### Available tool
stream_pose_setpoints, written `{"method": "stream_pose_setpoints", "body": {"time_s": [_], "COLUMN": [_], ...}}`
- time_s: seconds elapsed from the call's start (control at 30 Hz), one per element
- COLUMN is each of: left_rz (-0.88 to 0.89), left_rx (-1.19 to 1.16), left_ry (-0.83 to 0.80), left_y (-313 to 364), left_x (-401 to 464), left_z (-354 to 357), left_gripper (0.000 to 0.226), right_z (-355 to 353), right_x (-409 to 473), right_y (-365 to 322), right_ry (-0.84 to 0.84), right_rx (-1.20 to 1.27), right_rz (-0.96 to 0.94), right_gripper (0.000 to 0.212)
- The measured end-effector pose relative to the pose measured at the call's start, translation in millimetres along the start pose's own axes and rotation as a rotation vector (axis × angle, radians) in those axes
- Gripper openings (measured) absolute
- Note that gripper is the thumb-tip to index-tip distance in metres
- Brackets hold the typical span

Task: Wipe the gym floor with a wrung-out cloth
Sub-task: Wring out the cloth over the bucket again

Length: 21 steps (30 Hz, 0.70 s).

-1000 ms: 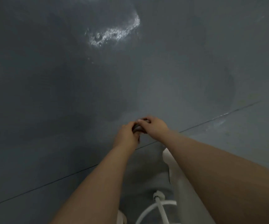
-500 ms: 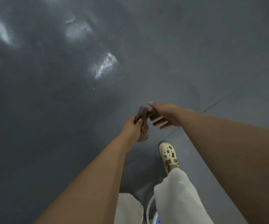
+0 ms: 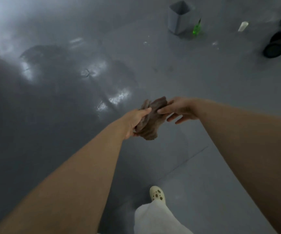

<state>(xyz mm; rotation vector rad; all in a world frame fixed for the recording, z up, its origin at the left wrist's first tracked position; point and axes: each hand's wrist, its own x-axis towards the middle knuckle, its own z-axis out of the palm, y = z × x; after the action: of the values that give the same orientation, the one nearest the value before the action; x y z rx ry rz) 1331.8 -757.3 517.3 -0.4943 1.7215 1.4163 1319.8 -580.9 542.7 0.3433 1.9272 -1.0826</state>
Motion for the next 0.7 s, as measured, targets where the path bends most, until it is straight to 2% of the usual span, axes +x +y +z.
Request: {"method": "stream_pose_setpoints", "body": {"time_s": [0.1, 0.27, 0.43, 0.6, 0.7], "left_rz": [0.050, 0.118, 0.150, 0.171, 0.193], "left_rx": [0.029, 0.038, 0.066, 0.053, 0.046], "left_ry": [0.006, 0.061, 0.033, 0.007, -0.008], "left_y": [50, 129, 210, 311, 373], "left_x": [-2, 22, 76, 150, 195], "left_z": [17, 23, 4, -12, -9], "left_gripper": [0.020, 0.017, 0.021, 0.020, 0.026], "right_z": [-49, -115, -174, -252, -309], "right_x": [-10, 5, 55, 111, 137], "right_y": [-14, -50, -91, -143, -171], "right_ry": [0.075, 0.168, 0.302, 0.432, 0.506], "right_rx": [-0.047, -0.040, 0.004, 0.035, 0.065], "right_rz": [0.006, -0.072, -0.171, -0.184, -0.213], "right_gripper": [0.021, 0.027, 0.028, 0.029, 0.017]}}
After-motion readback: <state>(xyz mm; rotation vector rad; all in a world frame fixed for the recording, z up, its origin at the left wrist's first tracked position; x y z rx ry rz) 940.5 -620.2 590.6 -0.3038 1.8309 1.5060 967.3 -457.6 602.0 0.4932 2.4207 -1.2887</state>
